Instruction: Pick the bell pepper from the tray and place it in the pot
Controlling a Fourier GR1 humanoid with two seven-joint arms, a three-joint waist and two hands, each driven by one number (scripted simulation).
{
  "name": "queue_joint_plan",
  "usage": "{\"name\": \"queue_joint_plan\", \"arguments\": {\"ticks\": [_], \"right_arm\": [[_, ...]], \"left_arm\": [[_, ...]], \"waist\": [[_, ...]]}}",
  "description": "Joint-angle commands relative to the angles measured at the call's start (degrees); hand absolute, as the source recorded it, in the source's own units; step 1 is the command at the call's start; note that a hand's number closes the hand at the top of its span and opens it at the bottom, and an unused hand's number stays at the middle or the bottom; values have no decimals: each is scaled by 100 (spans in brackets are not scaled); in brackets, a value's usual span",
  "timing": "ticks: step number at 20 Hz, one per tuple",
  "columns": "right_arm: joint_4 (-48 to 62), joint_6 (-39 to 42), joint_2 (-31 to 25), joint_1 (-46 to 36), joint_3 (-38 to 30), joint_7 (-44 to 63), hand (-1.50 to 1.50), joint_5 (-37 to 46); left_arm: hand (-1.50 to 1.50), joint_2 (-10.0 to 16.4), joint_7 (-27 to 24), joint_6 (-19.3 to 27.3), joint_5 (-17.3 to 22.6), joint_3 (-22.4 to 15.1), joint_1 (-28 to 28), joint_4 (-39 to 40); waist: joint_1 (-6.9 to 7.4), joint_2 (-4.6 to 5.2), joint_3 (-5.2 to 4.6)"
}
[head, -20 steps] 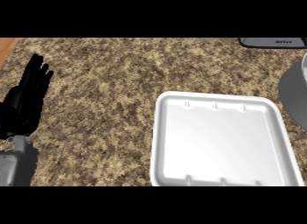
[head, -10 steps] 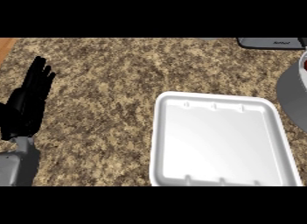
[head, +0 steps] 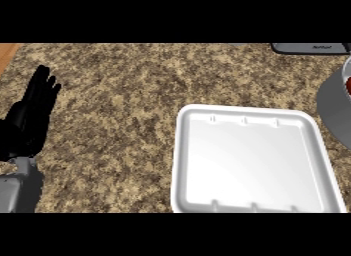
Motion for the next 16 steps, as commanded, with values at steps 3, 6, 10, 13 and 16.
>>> {"name": "queue_joint_plan", "arguments": {"ticks": [3,6,10,13,16], "right_arm": [[663,680,-783,277,-288,-380,-150,-431],[910,985,-1121,489,-336,-529,-150,-537],[1031,1587,-1553,762,-413,-541,-150,-755],[1153,1712,-1561,1130,-418,-946,-150,-791],[1242,2037,-1829,1351,-404,-1082,-150,-792]], "left_arm": [[0,-190,-214,201,-227,-88,-168,270],[0,-10,-266,-66,22,120,-60,228],[0,-133,-84,58,-126,-62,159,-137],[0,-230,-179,144,-178,-82,40,-14],[0,-105,-60,93,-144,25,-55,136]], "waist": [[-16,18,12],[14,18,14],[-1,-1,14],[-3,12,20],[-6,22,26]]}}
